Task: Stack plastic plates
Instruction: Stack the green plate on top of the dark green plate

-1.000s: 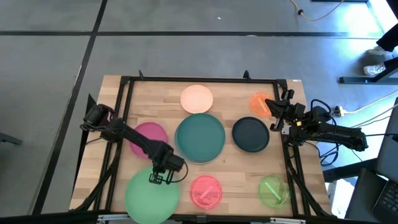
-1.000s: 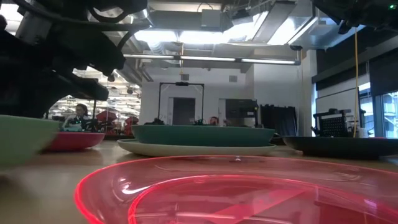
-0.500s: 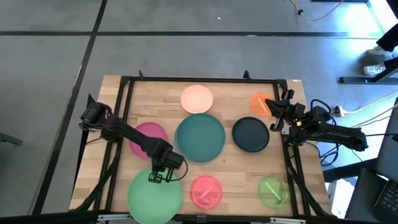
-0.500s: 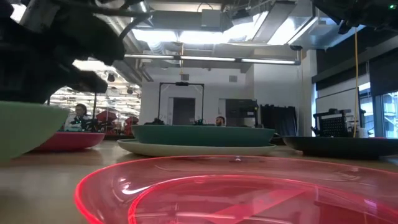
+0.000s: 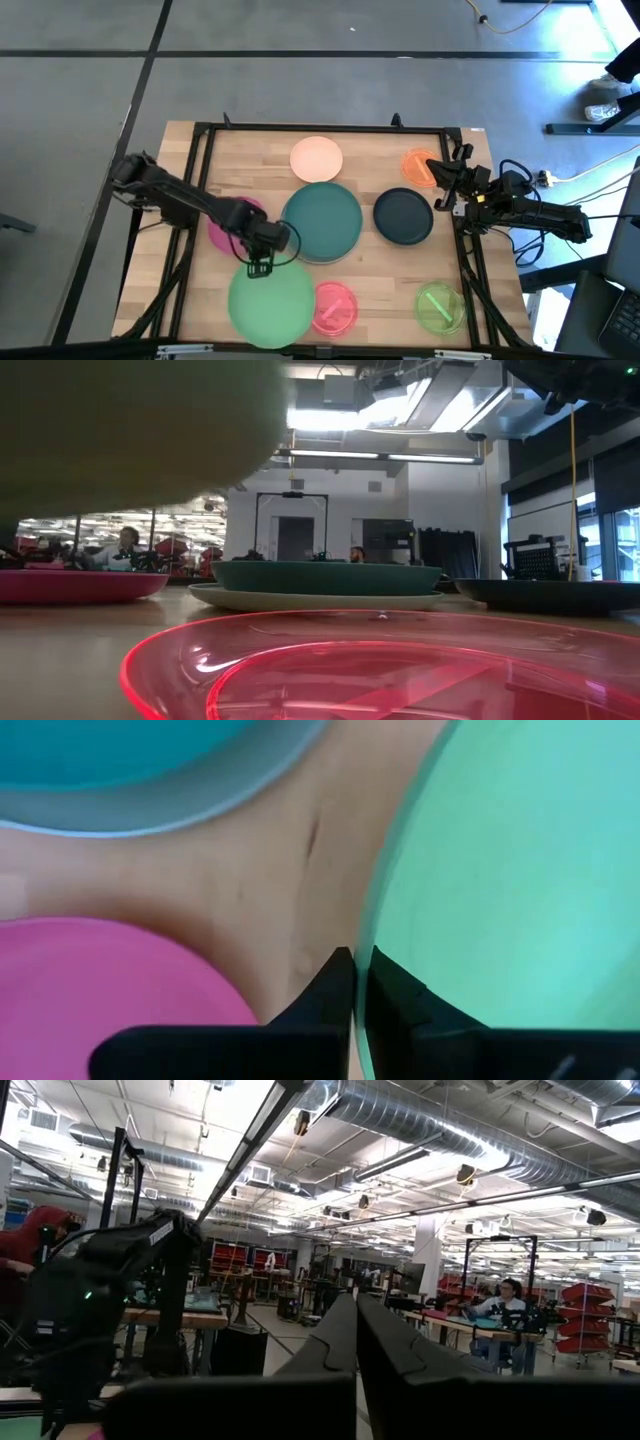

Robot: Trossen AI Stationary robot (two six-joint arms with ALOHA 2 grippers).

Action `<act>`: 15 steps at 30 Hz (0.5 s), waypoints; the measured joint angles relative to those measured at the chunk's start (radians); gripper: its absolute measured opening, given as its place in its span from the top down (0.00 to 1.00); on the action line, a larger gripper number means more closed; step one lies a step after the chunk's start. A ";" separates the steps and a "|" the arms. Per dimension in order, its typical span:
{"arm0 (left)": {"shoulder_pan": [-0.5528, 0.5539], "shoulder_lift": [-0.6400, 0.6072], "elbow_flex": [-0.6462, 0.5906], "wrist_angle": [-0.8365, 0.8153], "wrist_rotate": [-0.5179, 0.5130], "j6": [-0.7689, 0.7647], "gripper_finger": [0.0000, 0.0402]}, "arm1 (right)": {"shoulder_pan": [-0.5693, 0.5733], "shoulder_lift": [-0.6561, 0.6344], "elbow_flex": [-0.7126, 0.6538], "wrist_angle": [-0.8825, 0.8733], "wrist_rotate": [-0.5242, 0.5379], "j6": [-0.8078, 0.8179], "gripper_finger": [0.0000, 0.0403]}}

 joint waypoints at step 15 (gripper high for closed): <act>0.142 -0.154 0.000 0.061 -0.385 -0.011 0.98 | 0.000 0.000 0.000 -0.004 0.000 0.000 1.00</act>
